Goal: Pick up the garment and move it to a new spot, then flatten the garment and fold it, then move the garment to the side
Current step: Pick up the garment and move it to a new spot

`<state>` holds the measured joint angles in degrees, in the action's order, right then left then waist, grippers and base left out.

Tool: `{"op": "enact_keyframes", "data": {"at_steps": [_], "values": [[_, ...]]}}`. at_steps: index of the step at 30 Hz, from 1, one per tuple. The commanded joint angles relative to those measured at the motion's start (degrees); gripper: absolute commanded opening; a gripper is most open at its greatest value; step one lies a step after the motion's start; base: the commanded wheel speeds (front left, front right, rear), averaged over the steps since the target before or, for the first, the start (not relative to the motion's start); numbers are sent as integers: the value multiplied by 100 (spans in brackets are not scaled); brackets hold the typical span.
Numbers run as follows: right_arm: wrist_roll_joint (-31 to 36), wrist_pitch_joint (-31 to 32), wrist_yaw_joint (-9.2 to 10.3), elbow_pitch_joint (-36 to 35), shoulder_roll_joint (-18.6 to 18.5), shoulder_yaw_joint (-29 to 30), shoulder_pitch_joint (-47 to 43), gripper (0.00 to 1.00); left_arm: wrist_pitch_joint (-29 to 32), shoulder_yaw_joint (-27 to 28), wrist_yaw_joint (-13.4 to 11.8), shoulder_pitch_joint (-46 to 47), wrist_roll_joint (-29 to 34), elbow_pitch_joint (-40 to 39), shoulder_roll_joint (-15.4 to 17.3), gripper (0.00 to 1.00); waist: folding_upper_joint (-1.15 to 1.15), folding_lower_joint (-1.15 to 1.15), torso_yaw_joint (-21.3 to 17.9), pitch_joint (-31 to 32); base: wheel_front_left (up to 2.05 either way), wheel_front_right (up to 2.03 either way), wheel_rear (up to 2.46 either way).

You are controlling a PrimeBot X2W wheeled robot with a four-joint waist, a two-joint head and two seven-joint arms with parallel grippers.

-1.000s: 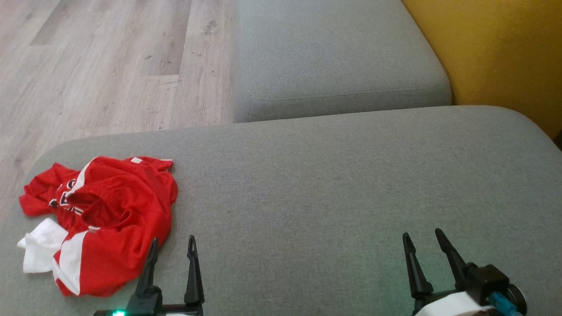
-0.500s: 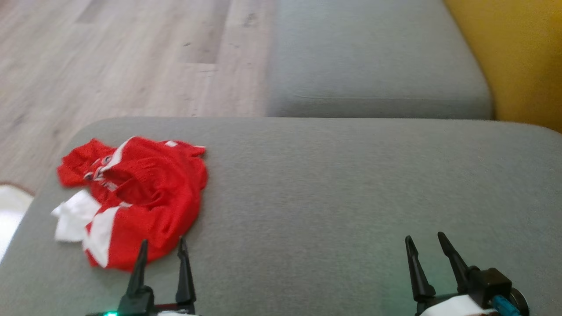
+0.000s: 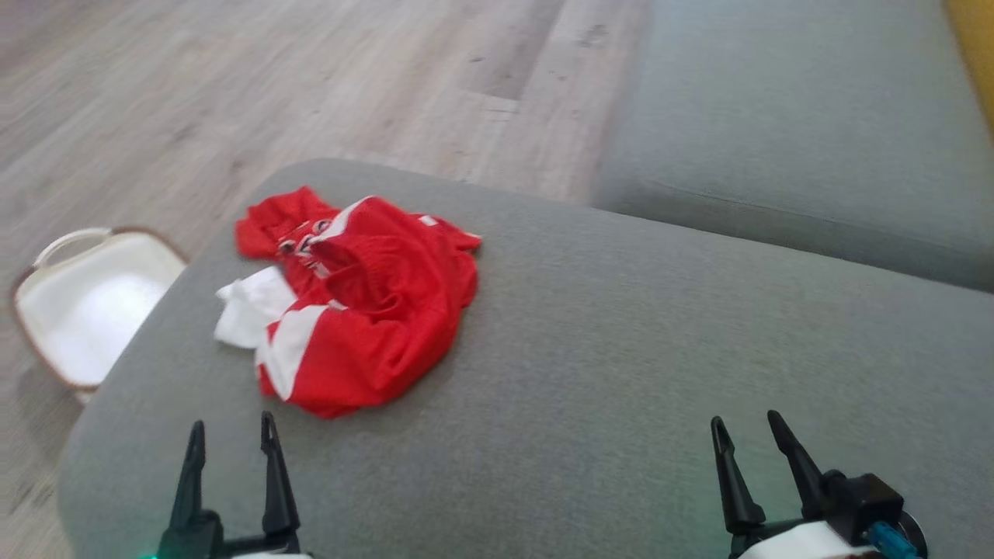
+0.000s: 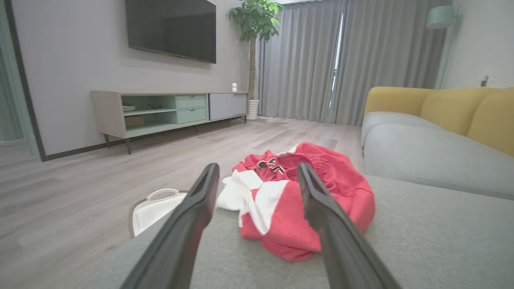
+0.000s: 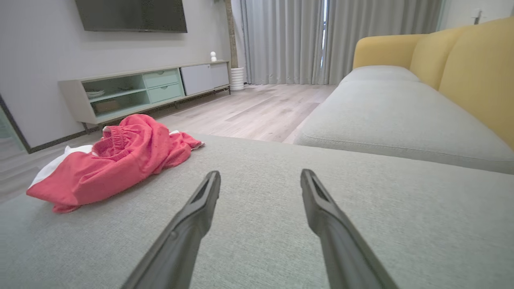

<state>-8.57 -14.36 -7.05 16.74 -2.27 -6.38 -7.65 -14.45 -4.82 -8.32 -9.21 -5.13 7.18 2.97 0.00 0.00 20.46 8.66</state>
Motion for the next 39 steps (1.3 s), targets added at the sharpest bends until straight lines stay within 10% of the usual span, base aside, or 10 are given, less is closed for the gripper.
{"op": "enact_keyframes", "data": {"at_steps": [1, 16, 26, 39], "values": [[-16, -63, -44, -198, -61, -133, 252, 100, -55, 224, 22, 180, 76, -245, -8, 100, 0, 0, 180, -78, 0, 0, 0], [635, -63, -44, -283, -61, -17, 278, 100, -55, 373, 694, 2188, 268, -298, 694, 100, 0, 0, 256, -1081, 0, 0, 0], [1271, -63, -44, -562, -455, 114, 329, 100, 1173, -135, 1488, 5217, -197, 2180, 892, 100, 0, 0, 166, -1956, 0, 0, 0], [1205, -63, -44, -1162, -1095, 209, -30, 100, 1938, -1583, 1579, 6445, -1750, 4544, 844, 100, 0, 0, 119, -2557, 0, 0, 0]]}}
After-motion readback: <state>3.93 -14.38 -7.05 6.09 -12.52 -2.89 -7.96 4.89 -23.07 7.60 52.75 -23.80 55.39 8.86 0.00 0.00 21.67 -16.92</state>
